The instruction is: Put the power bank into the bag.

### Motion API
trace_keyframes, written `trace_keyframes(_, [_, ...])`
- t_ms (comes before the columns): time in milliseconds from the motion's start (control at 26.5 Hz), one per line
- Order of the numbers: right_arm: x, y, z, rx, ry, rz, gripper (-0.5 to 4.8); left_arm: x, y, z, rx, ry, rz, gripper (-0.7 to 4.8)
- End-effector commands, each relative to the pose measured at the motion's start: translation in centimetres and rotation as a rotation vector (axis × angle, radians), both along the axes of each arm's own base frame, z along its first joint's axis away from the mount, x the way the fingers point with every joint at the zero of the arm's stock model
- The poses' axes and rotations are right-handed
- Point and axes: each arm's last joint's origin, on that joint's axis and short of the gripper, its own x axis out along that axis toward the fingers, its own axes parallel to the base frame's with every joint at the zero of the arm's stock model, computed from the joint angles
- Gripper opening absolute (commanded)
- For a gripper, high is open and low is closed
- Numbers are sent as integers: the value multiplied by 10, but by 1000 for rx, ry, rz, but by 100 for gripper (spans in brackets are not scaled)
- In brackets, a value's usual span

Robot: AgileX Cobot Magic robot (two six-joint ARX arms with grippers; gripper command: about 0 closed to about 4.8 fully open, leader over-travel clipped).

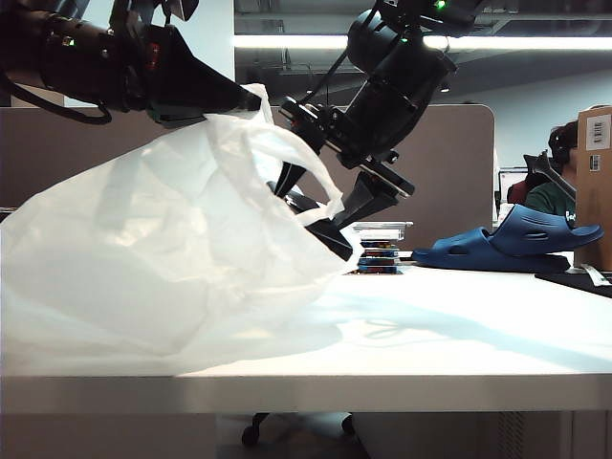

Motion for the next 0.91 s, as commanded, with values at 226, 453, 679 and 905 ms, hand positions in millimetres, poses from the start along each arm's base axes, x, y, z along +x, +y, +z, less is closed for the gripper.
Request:
trace_keyframes(226, [3, 6, 12, 112, -35, 17, 262, 0, 0, 4, -14, -16, -20, -7])
trace_keyframes(453, [-8, 27, 15, 181, -21, 108, 261, 0, 0, 4, -10, -44, -23, -7])
trace_keyframes(679, [-3, 33, 0, 183, 1, 122, 261, 1, -1, 6, -19, -73, -24, -7])
trace_keyframes(905, [3, 39, -29, 213, 91, 176, 261, 1, 0, 6, -11, -113, -26, -7])
